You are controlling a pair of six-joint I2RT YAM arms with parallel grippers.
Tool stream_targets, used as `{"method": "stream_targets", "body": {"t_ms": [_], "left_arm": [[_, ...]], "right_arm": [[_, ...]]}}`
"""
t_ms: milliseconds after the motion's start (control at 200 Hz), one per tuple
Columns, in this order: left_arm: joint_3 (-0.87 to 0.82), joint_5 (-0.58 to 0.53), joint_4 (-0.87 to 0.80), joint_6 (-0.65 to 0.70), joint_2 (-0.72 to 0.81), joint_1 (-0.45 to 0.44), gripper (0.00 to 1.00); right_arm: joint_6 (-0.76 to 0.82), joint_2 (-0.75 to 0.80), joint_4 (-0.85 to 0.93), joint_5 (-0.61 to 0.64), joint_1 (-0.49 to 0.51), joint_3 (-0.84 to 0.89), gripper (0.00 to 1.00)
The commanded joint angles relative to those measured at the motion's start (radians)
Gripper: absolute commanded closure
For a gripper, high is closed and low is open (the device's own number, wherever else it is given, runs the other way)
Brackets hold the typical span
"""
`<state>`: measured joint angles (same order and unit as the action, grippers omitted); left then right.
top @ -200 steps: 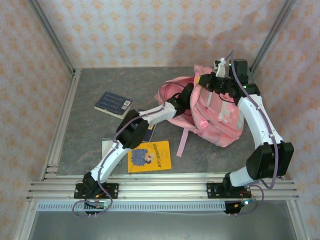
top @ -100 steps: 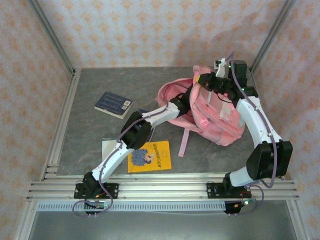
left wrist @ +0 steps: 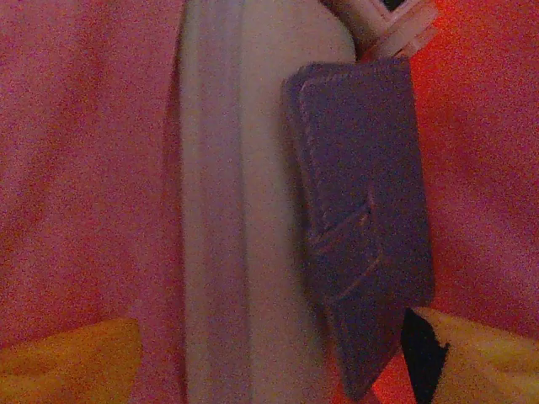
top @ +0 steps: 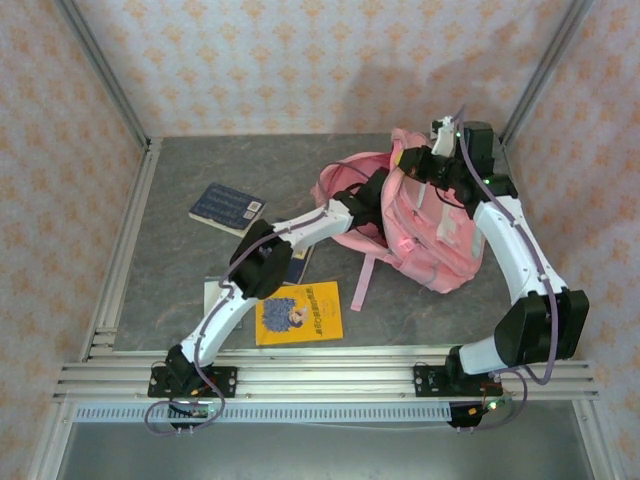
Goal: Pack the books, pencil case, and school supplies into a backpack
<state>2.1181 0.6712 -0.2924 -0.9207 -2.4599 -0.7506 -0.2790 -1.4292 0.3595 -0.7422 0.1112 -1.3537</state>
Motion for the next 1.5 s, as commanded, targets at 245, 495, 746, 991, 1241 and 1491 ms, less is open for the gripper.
{"method": "stream_targets", "body": {"t_ms": [245, 495, 746, 991, 1241, 1491], "left_arm": [[-0.178, 0.041, 0.125, 0.001, 0.231, 0.067, 0.19], [-0.275, 0.016, 0.104, 0.017, 0.341, 0.123, 0.21], [-0.388, -0.059, 0.018, 0.084, 0.533, 0.178, 0.2], [-0.523, -0.3, -0.179, 0.18, 0.782, 0.185, 0.21], [-0.81, -0.379, -0.195, 0.147, 1.053, 0.183, 0.21], [-1.053, -0.425, -0.306, 0.207, 1.309, 0.183, 0.21]], "right_arm": [[0.073, 0.046, -0.003, 0.143, 0.001, 0.02, 1.0], [0.088, 0.059, -0.013, 0.163, -0.001, 0.038, 1.0], [0.107, 0.022, 0.031, 0.232, 0.019, 0.007, 1.0], [0.229, -0.101, 0.183, 0.436, 0.118, -0.11, 1.0], [0.289, -0.234, 0.221, 0.645, 0.257, -0.145, 1.0], [0.234, -0.281, 0.193, 0.719, 0.325, -0.105, 0.92]]}}
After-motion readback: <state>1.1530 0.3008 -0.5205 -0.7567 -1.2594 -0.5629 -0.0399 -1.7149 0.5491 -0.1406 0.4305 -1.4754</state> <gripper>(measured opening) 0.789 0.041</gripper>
